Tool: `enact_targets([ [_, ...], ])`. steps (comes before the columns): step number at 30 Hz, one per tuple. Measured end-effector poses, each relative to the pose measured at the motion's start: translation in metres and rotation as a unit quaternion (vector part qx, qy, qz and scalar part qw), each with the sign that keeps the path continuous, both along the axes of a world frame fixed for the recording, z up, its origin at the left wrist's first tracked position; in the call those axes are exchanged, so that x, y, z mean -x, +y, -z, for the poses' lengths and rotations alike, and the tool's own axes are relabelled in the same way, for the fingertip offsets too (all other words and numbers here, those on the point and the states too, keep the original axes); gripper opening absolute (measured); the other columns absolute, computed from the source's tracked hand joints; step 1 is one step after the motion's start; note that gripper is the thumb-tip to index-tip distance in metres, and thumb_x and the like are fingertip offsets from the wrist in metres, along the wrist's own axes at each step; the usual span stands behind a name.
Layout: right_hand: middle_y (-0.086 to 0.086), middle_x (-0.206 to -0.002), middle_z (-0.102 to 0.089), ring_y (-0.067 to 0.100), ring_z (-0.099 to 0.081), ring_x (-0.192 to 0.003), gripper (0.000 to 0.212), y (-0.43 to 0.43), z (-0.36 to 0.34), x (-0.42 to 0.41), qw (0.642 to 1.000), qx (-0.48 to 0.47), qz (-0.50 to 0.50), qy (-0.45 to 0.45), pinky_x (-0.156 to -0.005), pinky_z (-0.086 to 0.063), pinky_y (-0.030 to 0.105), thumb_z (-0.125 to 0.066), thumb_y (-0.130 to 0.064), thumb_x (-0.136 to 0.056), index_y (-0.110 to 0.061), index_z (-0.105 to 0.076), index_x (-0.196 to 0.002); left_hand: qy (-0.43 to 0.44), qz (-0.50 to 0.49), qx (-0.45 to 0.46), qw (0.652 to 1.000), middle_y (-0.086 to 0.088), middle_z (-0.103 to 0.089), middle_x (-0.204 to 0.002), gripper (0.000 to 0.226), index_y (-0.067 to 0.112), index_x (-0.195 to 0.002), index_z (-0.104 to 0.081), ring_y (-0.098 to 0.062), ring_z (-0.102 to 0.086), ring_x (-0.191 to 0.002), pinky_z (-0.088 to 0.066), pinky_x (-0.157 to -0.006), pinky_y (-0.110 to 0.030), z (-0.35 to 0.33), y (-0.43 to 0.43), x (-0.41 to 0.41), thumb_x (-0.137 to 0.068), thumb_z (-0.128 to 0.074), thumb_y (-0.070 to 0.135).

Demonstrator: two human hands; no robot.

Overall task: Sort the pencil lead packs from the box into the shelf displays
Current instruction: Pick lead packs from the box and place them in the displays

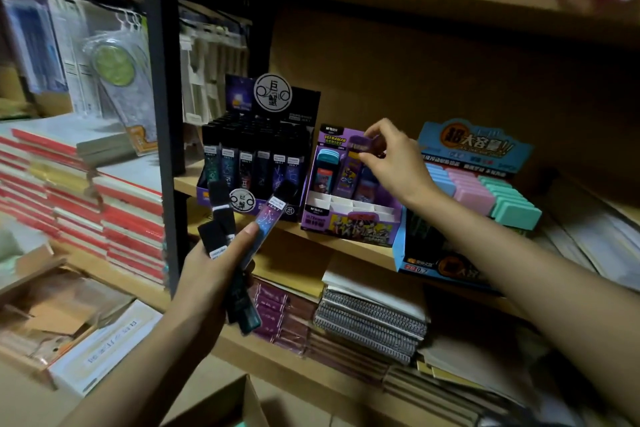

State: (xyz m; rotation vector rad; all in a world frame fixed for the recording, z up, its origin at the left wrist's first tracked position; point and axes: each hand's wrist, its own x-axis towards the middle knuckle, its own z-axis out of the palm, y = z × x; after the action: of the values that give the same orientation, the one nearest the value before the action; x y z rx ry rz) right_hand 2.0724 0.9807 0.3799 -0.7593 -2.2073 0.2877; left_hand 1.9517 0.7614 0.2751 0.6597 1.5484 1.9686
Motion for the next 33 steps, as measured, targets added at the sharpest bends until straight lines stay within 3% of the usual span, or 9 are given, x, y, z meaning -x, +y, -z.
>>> enact_targets([
  [7, -0.013, -0.081, -0.057, 0.0, -0.054, -0.075, 0.021, 0.0, -0.01, -0.002, 0.998, -0.009, -0.017, 0.055, -0.063, -0.038, 0.009, -0.07, -0.014, -0.081, -0.022, -0.055, -0.093, -0.008, -0.008, 0.003, 1.0, -0.007, -0.058, -0.086, 0.042, 0.021, -0.089, -0.056, -0.018, -0.055, -0.071, -0.045, -0.061, -0.027, -0.001, -0.003, -0.001, -0.062, -0.064, 0.051],
  [13, -0.002, -0.09, -0.061, 0.005, -0.056, -0.08, 0.021, 0.001, -0.001, -0.002, 0.998, 0.042, 0.001, 0.057, -0.065, -0.048, 0.018, -0.069, -0.014, -0.082, -0.022, -0.055, -0.095, 0.0, 0.002, -0.005, 1.0, -0.007, -0.058, -0.089, 0.037, 0.024, -0.088, -0.055, -0.018, -0.055, -0.074, -0.046, -0.062, -0.027, -0.001, -0.006, -0.003, -0.064, -0.063, 0.05],
  [18, -0.012, -0.082, -0.054, 0.0, -0.052, -0.076, 0.023, 0.002, -0.002, 0.0, 0.998, 0.04, 0.009, 0.041, -0.059, -0.041, 0.015, -0.072, -0.016, -0.08, -0.024, -0.054, -0.091, -0.005, -0.002, -0.011, 1.0, -0.006, -0.059, -0.092, 0.037, 0.025, -0.091, -0.056, -0.018, -0.057, -0.077, -0.045, -0.061, -0.026, 0.0, -0.007, -0.002, -0.064, -0.064, 0.049],
  [22, -0.002, -0.093, -0.057, 0.013, -0.054, -0.087, 0.021, 0.003, 0.01, 0.0, 1.0, 0.024, 0.004, 0.0, -0.074, -0.045, 0.026, -0.07, -0.017, -0.082, -0.023, -0.055, -0.094, -0.01, -0.001, -0.013, 1.0, -0.006, -0.059, -0.086, 0.037, 0.024, -0.091, -0.057, -0.016, -0.056, -0.071, -0.048, -0.061, -0.027, 0.0, -0.006, -0.001, -0.064, -0.065, 0.049],
  [25, -0.004, -0.101, -0.045, 0.019, -0.04, -0.107, 0.021, 0.005, 0.018, 0.005, 0.993, -0.076, 0.048, -0.073, -0.089, -0.034, 0.031, -0.068, -0.021, -0.083, -0.019, -0.059, -0.102, -0.006, 0.003, -0.013, 1.0, -0.006, -0.059, -0.084, 0.04, 0.022, -0.089, -0.057, -0.016, -0.057, -0.072, -0.048, -0.063, -0.028, 0.001, -0.005, -0.003, -0.063, -0.066, 0.05],
  [27, 0.0, -0.108, -0.045, 0.021, -0.035, -0.114, 0.025, 0.005, 0.021, 0.009, 0.989, -0.089, 0.063, -0.1, -0.097, -0.033, 0.037, -0.067, -0.021, -0.083, -0.017, -0.058, -0.106, -0.002, 0.007, -0.012, 1.0, -0.005, -0.059, -0.083, 0.041, 0.021, -0.088, -0.056, -0.015, -0.056, -0.07, -0.048, -0.061, -0.027, 0.002, -0.006, -0.004, -0.061, -0.066, 0.052],
  [29, 0.005, -0.117, -0.047, 0.024, -0.034, -0.12, 0.029, 0.004, 0.021, 0.011, 0.988, -0.074, 0.073, -0.116, -0.102, -0.034, 0.042, -0.066, -0.02, -0.084, -0.016, -0.055, -0.111, -0.001, 0.007, -0.01, 1.0, -0.005, -0.058, -0.081, 0.041, 0.021, -0.087, -0.055, -0.014, -0.056, -0.068, -0.048, -0.06, -0.025, 0.002, -0.006, -0.004, -0.061, -0.065, 0.052],
  [33, 0.007, -0.125, -0.045, 0.024, -0.033, -0.123, 0.035, -0.005, 0.018, 0.01, 0.984, -0.073, 0.074, -0.143, -0.103, -0.032, 0.04, -0.061, -0.02, -0.088, -0.013, -0.05, -0.12, 0.005, 0.011, -0.009, 1.0, -0.004, -0.057, -0.078, 0.042, 0.019, -0.087, -0.055, -0.014, -0.055, -0.063, -0.047, -0.057, -0.024, 0.001, -0.006, -0.005, -0.062, -0.064, 0.051],
])
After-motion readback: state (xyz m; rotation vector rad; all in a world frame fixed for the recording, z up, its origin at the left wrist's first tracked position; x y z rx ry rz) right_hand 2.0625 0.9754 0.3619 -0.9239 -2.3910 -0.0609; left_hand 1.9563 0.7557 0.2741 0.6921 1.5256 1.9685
